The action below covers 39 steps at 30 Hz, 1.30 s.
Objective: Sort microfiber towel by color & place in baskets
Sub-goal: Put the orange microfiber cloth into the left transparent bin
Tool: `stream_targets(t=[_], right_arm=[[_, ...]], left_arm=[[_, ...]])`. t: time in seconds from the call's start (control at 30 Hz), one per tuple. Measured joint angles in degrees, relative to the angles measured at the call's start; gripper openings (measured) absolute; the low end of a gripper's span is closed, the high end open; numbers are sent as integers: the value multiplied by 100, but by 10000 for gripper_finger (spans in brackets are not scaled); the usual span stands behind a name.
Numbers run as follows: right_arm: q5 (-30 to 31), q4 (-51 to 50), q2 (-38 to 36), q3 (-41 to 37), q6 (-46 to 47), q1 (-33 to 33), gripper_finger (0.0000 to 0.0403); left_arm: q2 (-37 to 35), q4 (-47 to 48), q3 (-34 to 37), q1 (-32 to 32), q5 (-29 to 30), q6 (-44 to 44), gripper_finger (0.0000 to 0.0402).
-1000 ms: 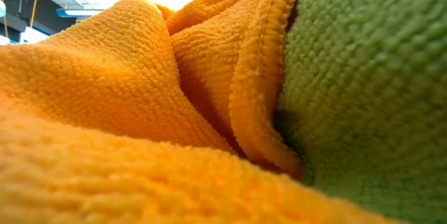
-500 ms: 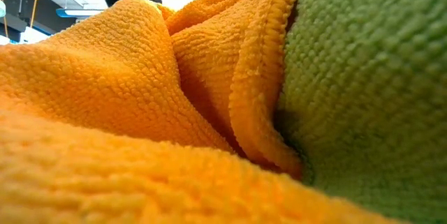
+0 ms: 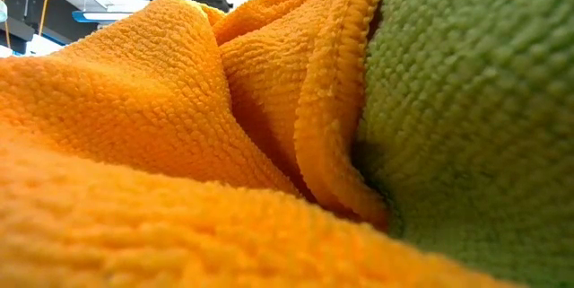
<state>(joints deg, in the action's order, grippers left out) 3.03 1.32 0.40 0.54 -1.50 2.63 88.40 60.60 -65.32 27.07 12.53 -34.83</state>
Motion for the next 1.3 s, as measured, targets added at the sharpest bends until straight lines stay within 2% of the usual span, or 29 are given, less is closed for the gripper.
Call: stream_targets(t=[0.53,0.9,1.2,1.3], right_arm=[[0,0,0,-2,0,0,0],[-2,0,0,0,0,-2,0],[-2,0,0,-2,0,0,0],[0,0,0,-1,-1,0,0]], left_arm=[[1031,-201,0,155,437,-4,145],[1117,-553,-3,127,-7,-48,145],[1117,-100,-4,155,735,-7,145],[1117,-43,-4,157,804,2,144]])
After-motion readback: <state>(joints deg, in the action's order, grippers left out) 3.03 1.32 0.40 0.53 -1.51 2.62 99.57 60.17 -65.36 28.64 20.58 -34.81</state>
